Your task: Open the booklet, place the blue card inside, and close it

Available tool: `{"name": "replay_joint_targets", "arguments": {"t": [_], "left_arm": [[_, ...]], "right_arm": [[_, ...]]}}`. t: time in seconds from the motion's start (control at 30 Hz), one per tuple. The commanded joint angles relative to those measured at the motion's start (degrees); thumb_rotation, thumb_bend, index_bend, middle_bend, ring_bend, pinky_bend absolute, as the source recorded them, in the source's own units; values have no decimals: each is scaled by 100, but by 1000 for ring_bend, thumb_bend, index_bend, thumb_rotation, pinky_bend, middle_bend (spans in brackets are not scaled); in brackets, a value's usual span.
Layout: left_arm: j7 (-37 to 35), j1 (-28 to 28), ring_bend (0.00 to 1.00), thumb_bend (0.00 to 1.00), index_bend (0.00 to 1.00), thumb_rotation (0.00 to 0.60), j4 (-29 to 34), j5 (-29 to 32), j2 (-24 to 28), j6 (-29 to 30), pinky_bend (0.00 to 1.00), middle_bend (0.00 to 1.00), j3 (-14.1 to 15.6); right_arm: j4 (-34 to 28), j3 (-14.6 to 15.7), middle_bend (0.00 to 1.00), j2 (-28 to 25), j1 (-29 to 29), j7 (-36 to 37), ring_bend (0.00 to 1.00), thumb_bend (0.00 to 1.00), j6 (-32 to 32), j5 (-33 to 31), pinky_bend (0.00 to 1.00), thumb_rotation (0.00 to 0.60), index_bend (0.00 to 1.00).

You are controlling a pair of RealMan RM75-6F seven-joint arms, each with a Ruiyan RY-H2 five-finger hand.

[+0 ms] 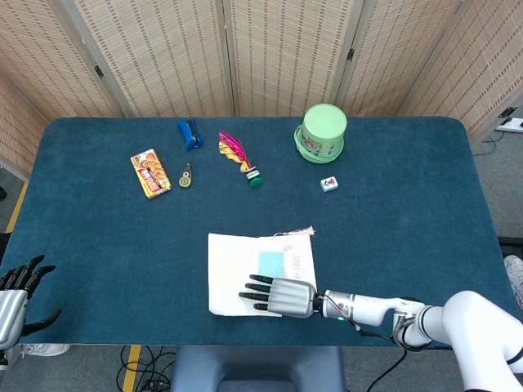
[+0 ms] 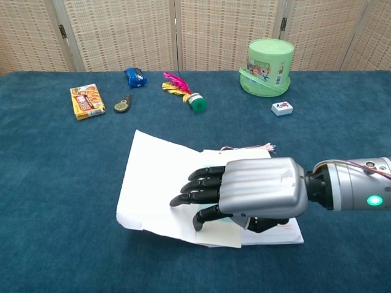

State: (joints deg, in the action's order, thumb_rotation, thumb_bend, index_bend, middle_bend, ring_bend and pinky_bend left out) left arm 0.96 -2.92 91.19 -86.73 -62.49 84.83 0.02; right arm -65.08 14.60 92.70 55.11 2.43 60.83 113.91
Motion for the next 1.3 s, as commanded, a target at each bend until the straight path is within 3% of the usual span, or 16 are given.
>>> {"name": "replay_joint_targets", "arguments": {"t": [0.03,0.43,0.7,1.03,1.3], "left_arm": [[-6,3,168,221,234,600,-9,4,-3,2,192,115,-1],[6,-11,168,222,234,600,-26,0,-35,-25,192,115,0],[34,-14,168,221,234,600,-3,0,-34,-28,192,115,1],[57,-49,168,221,234,600,30,-20,-9,-22,192,115,-34],[20,-273,168,221,234,600,-188,-111,-35,-142,192,115,-162]], "right_arm": [[16,23,21,8,1,9,0,960,-30,12,0,600,279],[19,128,21,-111,-49,-13,0,960,-114,20,0,600,280],[56,100,21,-124,-83,44,0,953,168,125,0,600,280],[-49,-203,21,-454,-288,-79,0,922,528,-167,0,600,280],[-366,-430,21,-1063,-688,-377,0,883,701,-697,0,600,280]]}}
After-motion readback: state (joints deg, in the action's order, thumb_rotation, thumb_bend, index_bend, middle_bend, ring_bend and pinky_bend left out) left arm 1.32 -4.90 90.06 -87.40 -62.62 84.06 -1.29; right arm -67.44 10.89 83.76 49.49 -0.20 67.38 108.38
